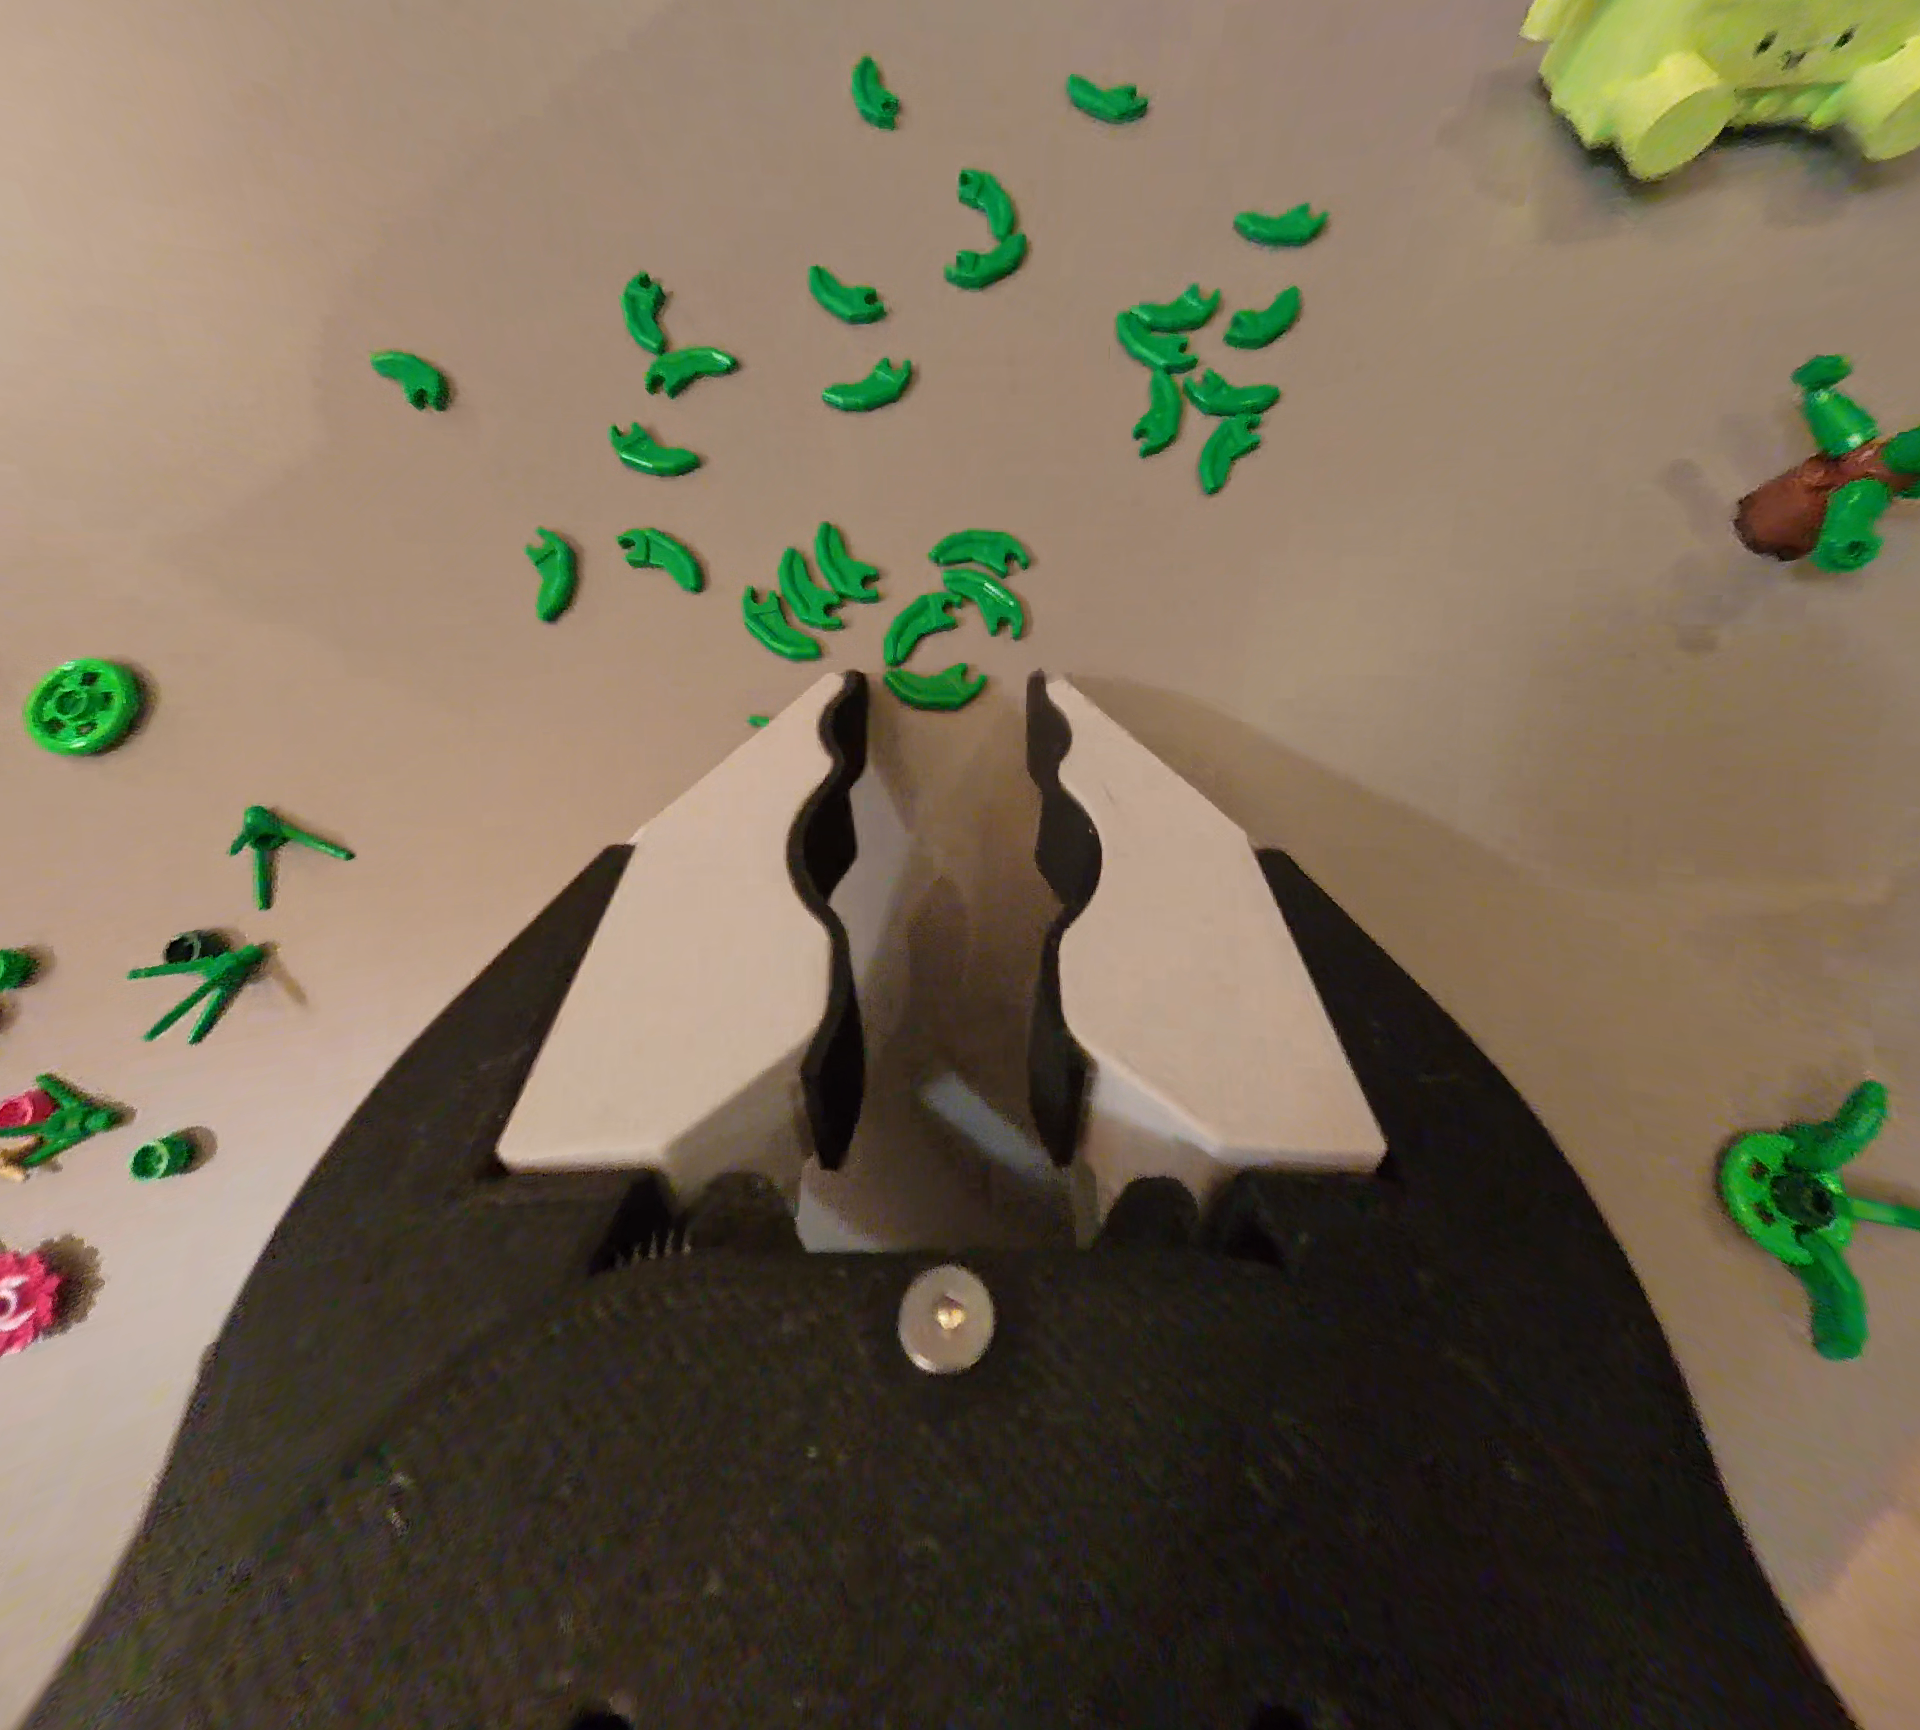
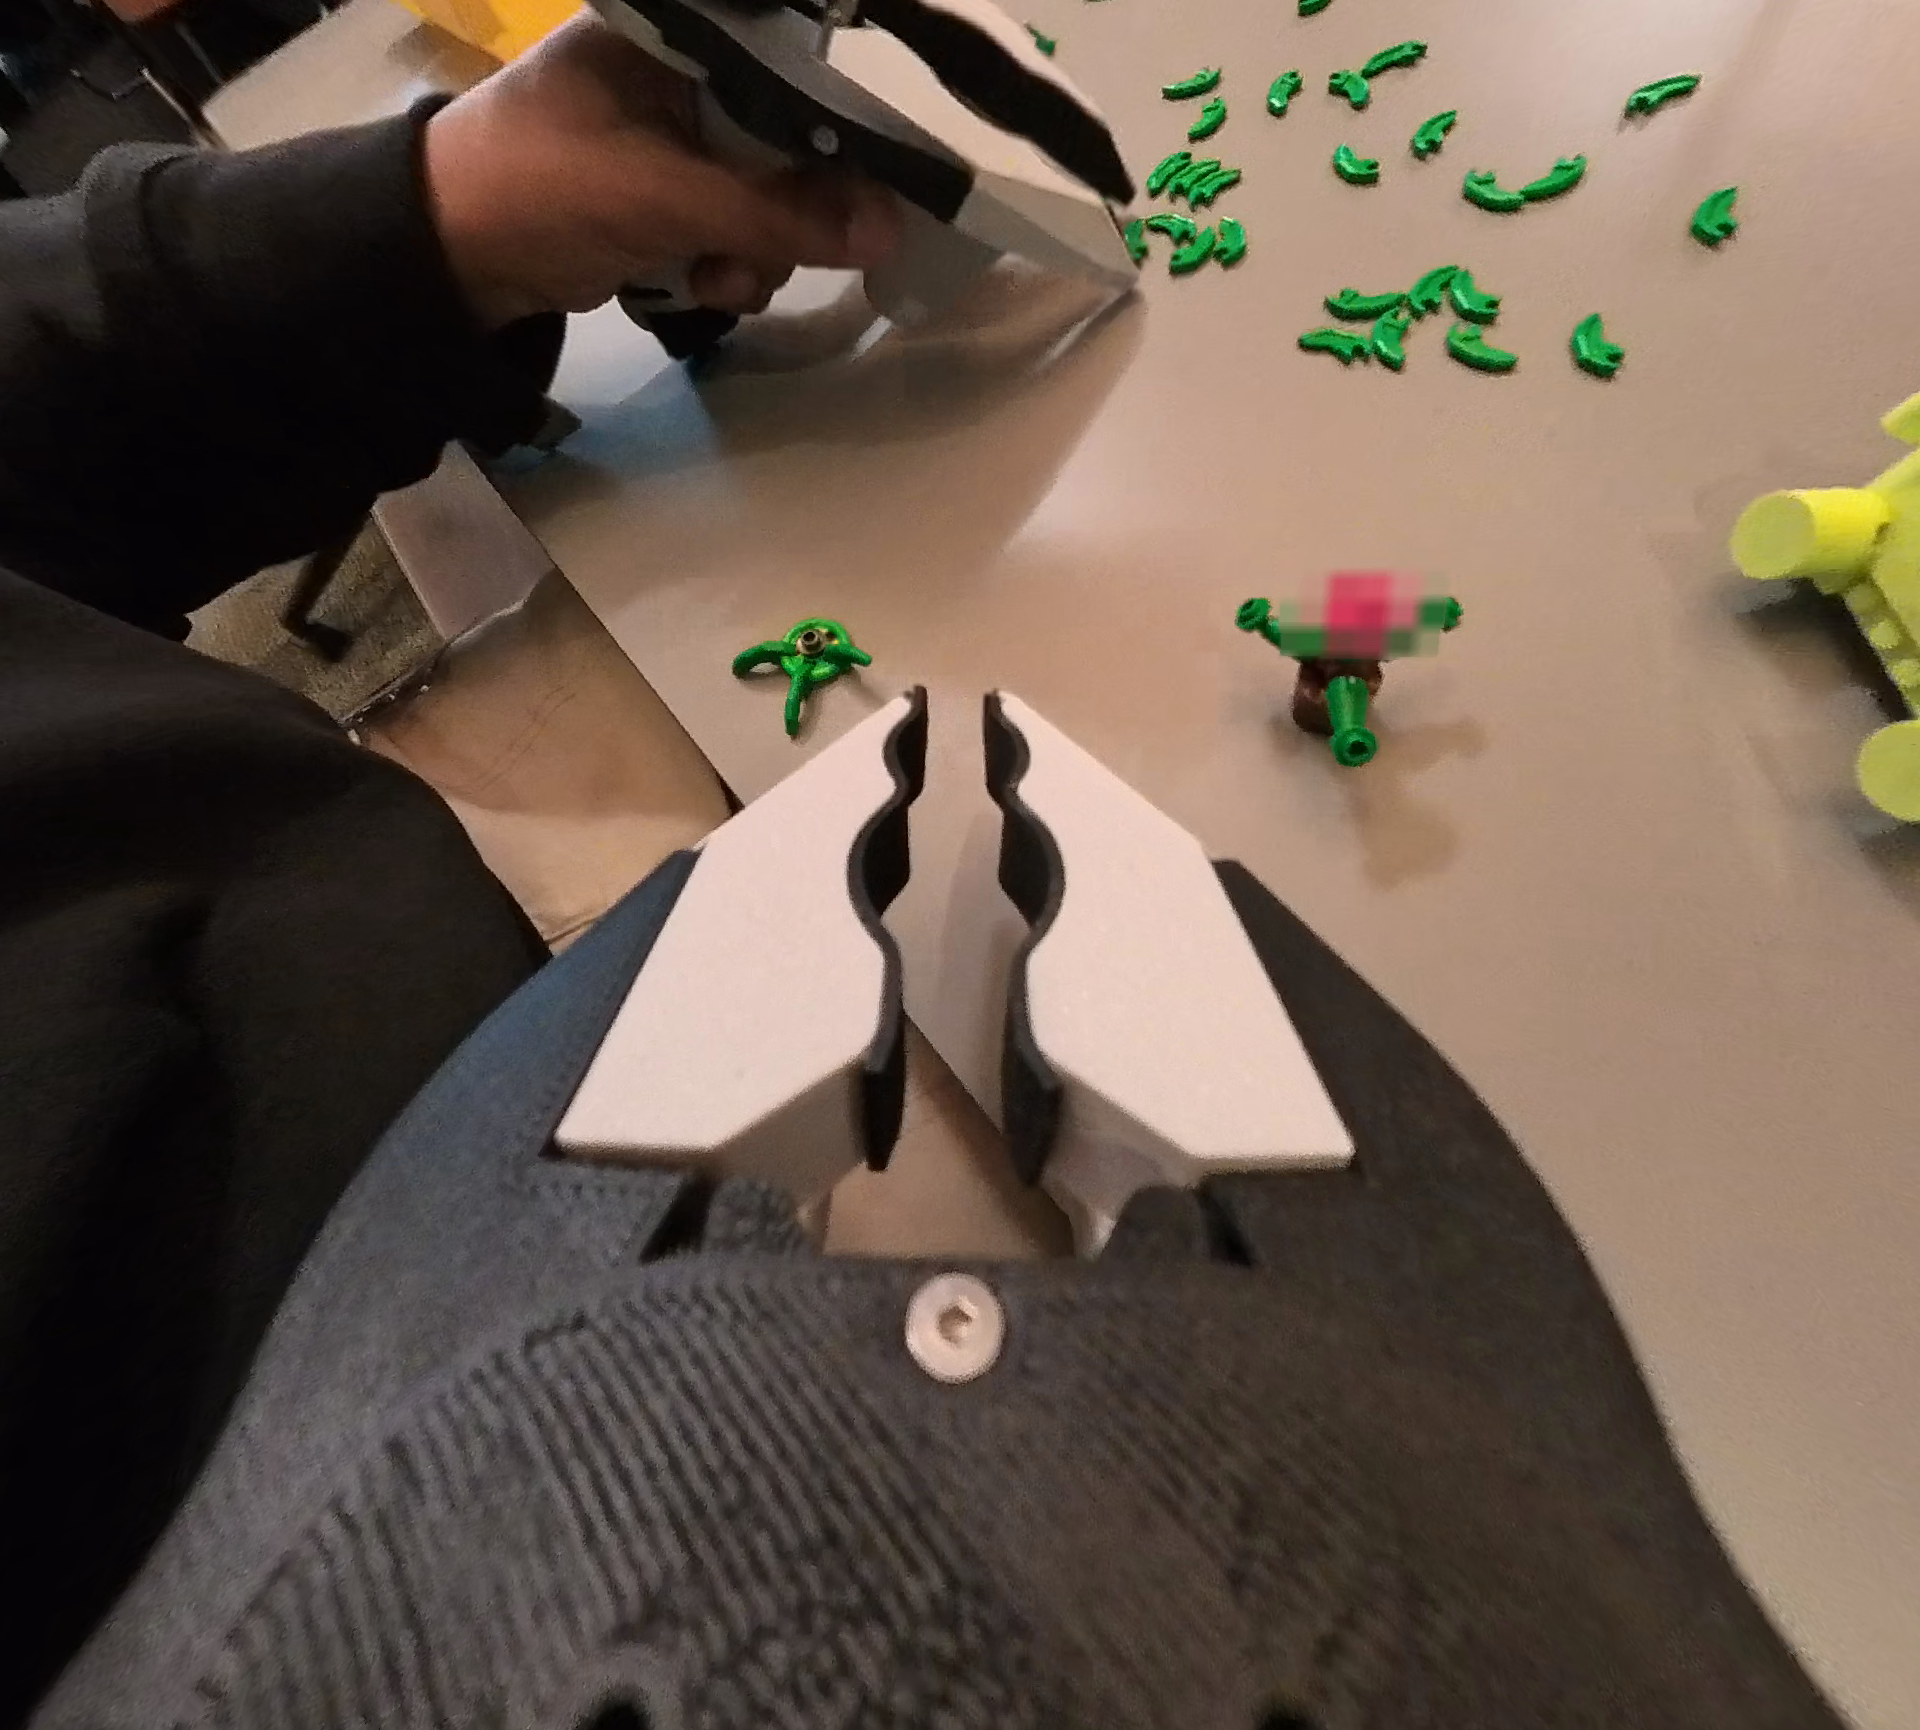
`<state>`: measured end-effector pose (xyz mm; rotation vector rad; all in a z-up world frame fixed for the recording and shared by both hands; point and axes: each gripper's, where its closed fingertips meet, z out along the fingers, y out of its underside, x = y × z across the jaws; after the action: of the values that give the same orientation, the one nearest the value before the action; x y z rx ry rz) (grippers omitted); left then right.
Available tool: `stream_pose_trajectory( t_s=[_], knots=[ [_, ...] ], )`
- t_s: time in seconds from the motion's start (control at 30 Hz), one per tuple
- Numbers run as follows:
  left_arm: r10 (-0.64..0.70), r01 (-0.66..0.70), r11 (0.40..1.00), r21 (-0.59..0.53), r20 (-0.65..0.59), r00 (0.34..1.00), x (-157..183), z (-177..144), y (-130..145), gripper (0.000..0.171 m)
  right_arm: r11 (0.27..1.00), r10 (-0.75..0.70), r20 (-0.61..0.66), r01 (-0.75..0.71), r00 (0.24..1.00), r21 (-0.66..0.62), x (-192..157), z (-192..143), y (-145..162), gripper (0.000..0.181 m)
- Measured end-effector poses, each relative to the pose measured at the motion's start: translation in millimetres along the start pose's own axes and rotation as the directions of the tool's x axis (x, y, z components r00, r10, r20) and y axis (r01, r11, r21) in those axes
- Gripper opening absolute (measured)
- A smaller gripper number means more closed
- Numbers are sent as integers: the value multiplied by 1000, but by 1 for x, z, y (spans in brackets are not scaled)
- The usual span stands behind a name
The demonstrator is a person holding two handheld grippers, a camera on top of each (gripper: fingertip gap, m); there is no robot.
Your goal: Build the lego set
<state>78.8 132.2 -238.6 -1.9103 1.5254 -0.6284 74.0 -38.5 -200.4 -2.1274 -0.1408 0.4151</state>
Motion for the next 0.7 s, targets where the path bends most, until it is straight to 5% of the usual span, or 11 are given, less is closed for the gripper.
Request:
stream_pose_trajectory(
  t_s=[0.3, 0.33, 0.53, 0.7],
  knots=[
    [31, -32, 999, -35, -39, 999, 13, -11, 8, 15, 999, 26, -5, -26, 1000, 45, 11, -7, 2, 9],
    [15, -16, 1000, -16, -56, 998, 17, -15, 6, 0, 998, 28, -5, -28, 1000, 51, 12, -7, 2, 9],
    [-90, 100, 994, 47, -188, 978, 42, -32, -1, 4, 995, 15, 11, -16, 1000, 98, 10, -6, -6, 9],
    [-92, 93, 995, 32, -43, 995, 3, -18, -3, 20, 994, -4, 32, 0, 999, 113, 5, -3, -11, 9]
  ],
)
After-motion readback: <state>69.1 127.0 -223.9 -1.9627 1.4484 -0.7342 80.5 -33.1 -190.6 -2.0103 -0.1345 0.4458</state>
